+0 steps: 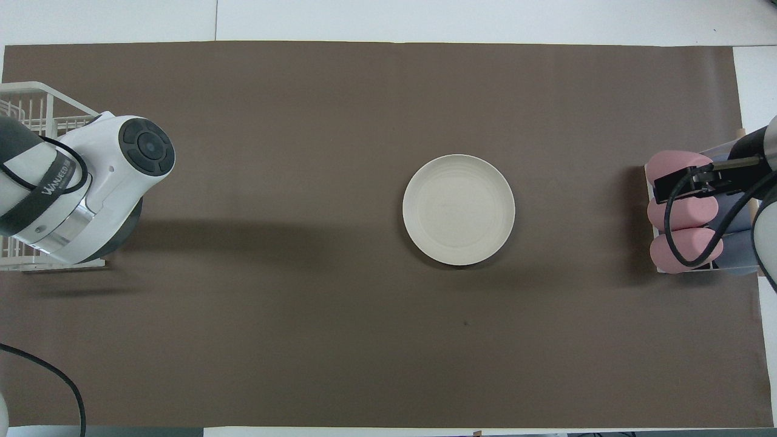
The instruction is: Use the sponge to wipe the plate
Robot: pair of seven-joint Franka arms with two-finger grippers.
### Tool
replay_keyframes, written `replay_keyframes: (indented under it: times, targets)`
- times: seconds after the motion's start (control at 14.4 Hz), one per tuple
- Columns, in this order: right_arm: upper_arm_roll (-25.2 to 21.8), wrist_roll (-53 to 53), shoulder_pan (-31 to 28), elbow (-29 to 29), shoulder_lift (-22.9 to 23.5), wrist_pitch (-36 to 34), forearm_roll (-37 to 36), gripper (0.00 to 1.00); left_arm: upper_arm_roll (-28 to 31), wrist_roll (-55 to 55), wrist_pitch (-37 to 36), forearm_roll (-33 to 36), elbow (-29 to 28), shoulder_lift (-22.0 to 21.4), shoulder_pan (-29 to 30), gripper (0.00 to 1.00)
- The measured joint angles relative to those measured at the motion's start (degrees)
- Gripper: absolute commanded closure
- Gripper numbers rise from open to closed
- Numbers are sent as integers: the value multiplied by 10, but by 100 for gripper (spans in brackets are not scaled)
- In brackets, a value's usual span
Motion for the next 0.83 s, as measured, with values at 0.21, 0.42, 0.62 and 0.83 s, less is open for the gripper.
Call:
replay_keyframes:
  times: [0.21,0.42,0.62,0.83]
  targets:
    - [-6,0,0,-16,-13,-10,0,0,0,-25,11,5,-20,0,2,100]
    - [-16,0,0,-23,-17,-10,0,0,-1,-52,24,19,-28,0,3,100]
    - [-21,-10,-6,-26,-17,-10,0,0,0,-65,34,22,-30,0,6,90]
    - [-23,-14,-12,-26,-17,-10,0,0,-1,-67,39,23,-30,0,10,7]
